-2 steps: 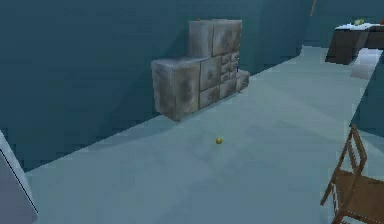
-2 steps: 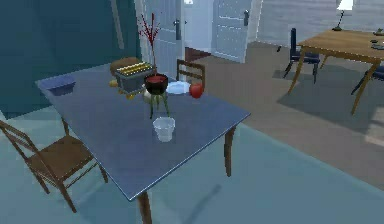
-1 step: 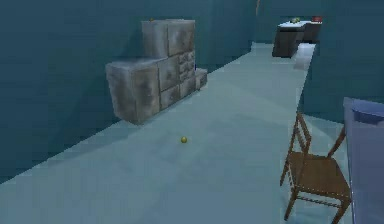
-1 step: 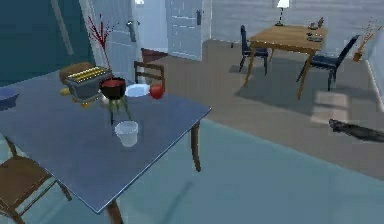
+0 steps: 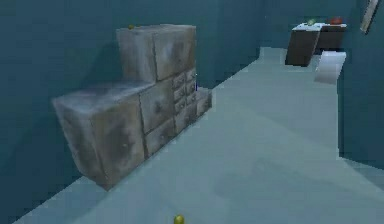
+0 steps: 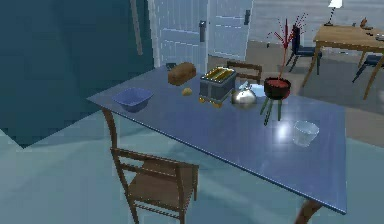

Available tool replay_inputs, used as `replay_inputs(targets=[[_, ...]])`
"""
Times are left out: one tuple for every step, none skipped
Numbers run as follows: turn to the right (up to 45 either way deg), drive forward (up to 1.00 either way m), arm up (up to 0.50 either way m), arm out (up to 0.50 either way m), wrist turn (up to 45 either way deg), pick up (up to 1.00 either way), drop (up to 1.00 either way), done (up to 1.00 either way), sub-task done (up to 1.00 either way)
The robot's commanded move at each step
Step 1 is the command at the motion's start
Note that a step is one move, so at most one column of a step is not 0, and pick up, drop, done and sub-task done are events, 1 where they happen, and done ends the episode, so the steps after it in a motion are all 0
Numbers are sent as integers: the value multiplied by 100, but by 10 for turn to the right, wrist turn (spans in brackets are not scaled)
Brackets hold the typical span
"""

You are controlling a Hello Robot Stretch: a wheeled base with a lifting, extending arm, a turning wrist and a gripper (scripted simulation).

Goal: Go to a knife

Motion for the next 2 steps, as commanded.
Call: replay_inputs(targets=[[90, 0, 0, 0, 0, 0, 0, 0, 0], [0, 20, 0, 0, 0, 0, 0, 0, 0]])
